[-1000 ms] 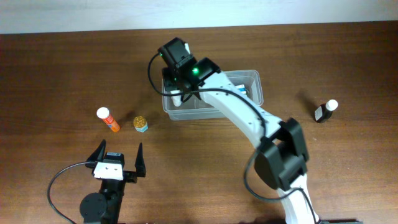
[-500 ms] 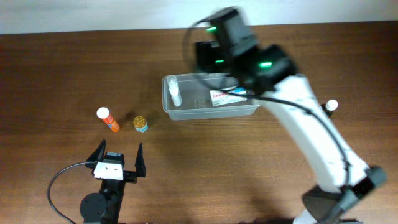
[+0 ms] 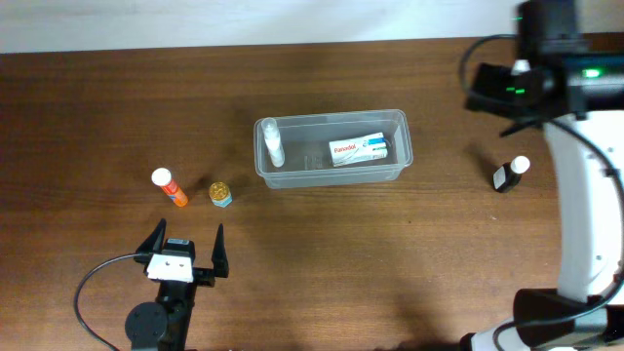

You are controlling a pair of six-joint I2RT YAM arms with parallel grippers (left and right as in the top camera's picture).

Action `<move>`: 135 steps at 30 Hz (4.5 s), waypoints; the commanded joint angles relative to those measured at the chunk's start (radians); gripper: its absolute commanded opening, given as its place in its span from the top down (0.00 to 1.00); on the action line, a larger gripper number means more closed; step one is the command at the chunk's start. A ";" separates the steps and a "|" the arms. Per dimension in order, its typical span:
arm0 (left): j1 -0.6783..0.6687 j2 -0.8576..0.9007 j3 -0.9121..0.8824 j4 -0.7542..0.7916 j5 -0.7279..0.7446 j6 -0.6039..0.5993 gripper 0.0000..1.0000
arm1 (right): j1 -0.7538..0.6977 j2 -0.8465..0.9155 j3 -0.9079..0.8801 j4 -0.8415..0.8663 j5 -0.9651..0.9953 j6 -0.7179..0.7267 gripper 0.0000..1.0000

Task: Pack container
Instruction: 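Open the right gripper, release the spray bottle, and withdraw right, then lower the right gripper onto the small dark bottle and grasp it, then lift the dark bottle and carry it over the container's right end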

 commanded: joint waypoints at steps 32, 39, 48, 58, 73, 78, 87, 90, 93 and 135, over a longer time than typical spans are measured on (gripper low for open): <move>0.002 -0.006 -0.004 -0.001 0.014 0.012 0.01 | -0.356 0.175 -0.127 0.035 -0.343 -0.627 0.02; 0.002 -0.006 -0.004 -0.001 0.014 0.012 0.01 | -0.377 0.229 -0.128 0.034 -0.320 -0.649 0.02; 0.002 -0.006 -0.004 -0.001 0.014 0.012 0.01 | -0.383 0.282 -0.135 0.024 -0.320 -0.649 0.01; 0.002 -0.006 -0.004 -0.001 0.014 0.012 0.01 | -0.383 0.296 -0.285 0.104 -0.320 -0.649 0.01; 0.002 -0.006 -0.004 -0.001 0.014 0.012 0.01 | -0.383 0.296 -0.354 0.172 -0.291 -0.671 0.00; 0.002 -0.006 -0.004 -0.001 0.014 0.012 0.00 | -0.383 0.296 -0.368 0.175 -0.282 -0.671 0.03; 0.002 -0.006 -0.004 -0.001 0.014 0.012 0.01 | -0.383 0.296 -0.464 0.244 -0.282 -0.676 0.03; 0.002 -0.006 -0.004 -0.001 0.014 0.012 0.00 | -0.383 0.296 -0.484 0.269 -0.283 -0.676 0.03; 0.002 -0.006 -0.004 -0.001 0.014 0.012 0.01 | -0.383 0.296 -0.484 0.282 -0.282 -0.676 0.04; 0.002 -0.006 -0.004 -0.001 0.014 0.012 0.01 | -0.382 0.295 -0.455 0.311 -0.409 -0.648 0.81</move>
